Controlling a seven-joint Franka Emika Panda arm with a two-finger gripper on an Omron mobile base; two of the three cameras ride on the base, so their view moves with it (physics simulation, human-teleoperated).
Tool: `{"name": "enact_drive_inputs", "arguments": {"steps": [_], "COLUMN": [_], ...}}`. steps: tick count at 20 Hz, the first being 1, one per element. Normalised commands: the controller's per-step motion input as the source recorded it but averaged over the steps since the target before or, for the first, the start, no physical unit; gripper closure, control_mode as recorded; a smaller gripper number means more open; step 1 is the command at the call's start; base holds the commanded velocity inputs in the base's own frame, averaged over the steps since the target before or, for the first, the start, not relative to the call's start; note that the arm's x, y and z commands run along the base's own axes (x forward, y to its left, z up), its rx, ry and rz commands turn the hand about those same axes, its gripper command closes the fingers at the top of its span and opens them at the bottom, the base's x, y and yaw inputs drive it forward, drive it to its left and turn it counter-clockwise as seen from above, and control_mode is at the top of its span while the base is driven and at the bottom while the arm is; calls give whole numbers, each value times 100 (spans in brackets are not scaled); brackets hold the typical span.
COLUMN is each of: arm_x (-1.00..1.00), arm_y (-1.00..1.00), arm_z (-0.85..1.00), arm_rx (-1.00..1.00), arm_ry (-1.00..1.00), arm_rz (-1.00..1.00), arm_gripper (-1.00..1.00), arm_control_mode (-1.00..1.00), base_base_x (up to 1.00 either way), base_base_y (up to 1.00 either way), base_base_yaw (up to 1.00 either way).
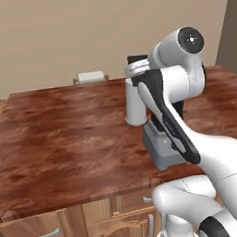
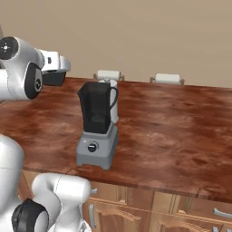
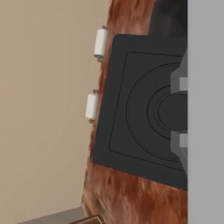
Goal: Close the lid blender by securely placing the lid on top.
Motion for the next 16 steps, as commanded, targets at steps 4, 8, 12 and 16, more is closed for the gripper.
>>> {"name": "enact_drive_inputs", "arguments": {"steps": [4,8,12,16], "arm_x": [-6,0,0,3], "arm_y": [-64,-60,-52,-36], "arm_z": [0,6,12,22], "arm_rx": [0,0,0,0], "arm_ry": [0,0,2,8], "arm_rz": [0,0,0,0], "arm_gripper": [100,100,100,100], "arm_control_mode": [-100,-100,-100,-100], "base_base_x": [0,0,0,0], "base_base_y": [0,0,0,0], "base_base_yaw": [0,0,0,0]}}
